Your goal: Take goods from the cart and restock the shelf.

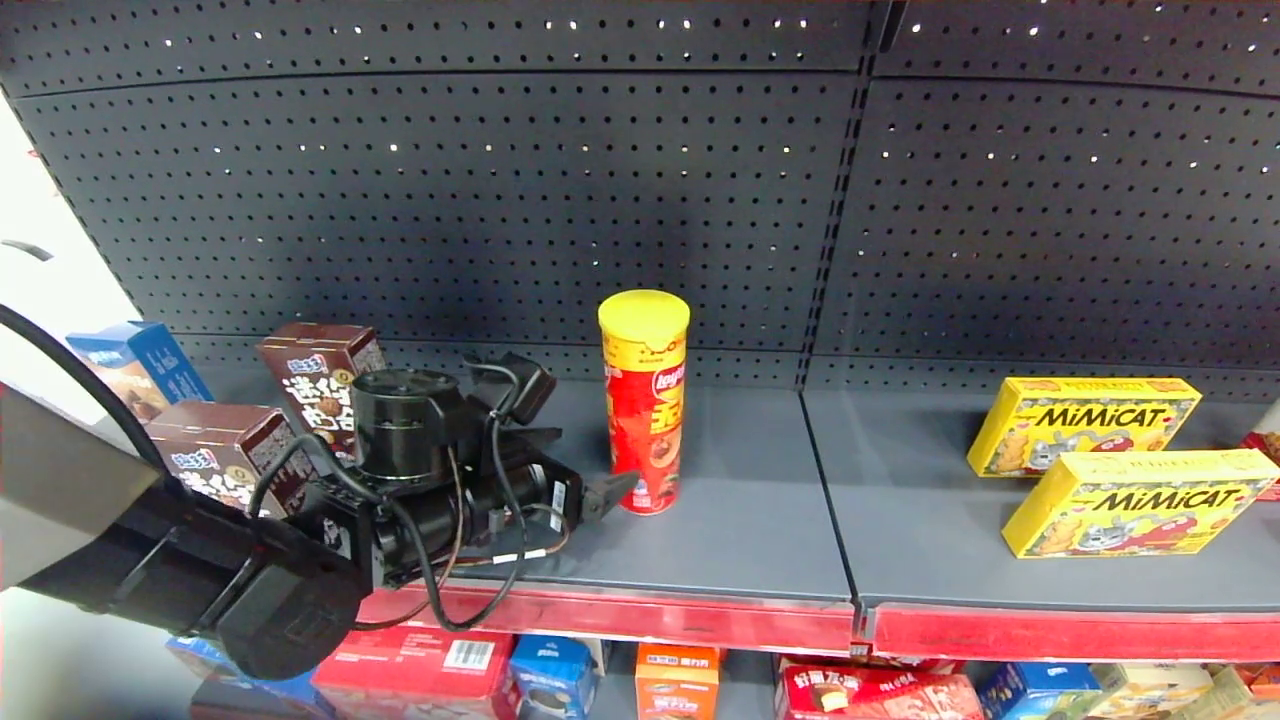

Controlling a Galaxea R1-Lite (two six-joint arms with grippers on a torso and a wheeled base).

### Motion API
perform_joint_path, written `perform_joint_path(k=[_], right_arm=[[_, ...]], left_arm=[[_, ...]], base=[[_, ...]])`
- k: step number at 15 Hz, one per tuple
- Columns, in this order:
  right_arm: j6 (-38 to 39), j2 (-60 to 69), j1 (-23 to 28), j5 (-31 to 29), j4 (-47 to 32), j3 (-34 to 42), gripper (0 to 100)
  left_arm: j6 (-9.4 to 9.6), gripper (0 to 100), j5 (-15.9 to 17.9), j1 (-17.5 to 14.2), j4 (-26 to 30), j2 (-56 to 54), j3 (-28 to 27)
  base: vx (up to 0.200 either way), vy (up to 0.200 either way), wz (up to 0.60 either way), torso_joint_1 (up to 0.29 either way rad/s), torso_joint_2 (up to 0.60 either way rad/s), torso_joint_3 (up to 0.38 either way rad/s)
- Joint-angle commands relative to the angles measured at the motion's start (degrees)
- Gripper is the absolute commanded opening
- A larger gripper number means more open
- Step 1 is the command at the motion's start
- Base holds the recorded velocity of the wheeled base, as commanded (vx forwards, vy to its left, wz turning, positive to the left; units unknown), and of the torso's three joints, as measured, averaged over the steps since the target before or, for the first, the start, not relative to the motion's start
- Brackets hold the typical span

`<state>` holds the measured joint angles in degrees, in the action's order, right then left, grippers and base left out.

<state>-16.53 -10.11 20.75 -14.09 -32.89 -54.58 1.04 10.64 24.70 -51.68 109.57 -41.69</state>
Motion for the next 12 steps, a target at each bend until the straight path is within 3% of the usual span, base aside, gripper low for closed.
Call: perform_joint_path(k=[1, 7, 12], right_arm=[[0.0, 0.0, -0.1, 0.0, -0.1, 0.1, 0], [0.0, 0.1, 0.0, 0.0, -0.1, 0.2, 0], [-0.2, 0.1, -0.1, 0.0, -0.1, 0.1, 0]], left_arm=[[0.02, 100, 0.0, -1.7, 0.0, 0.0, -0.1], [0.11, 100, -0.2, -7.8, 0.2, 0.5, -3.0], [0.02, 100, -0.3, -8.7, 0.2, 5.5, -9.5]], base=[[0.0, 0.0, 0.0, 0.0, 0.0, 0.0], [0.0, 0.0, 0.0, 0.0, 0.0, 0.0], [0.0, 0.0, 0.0, 0.0, 0.0, 0.0]])
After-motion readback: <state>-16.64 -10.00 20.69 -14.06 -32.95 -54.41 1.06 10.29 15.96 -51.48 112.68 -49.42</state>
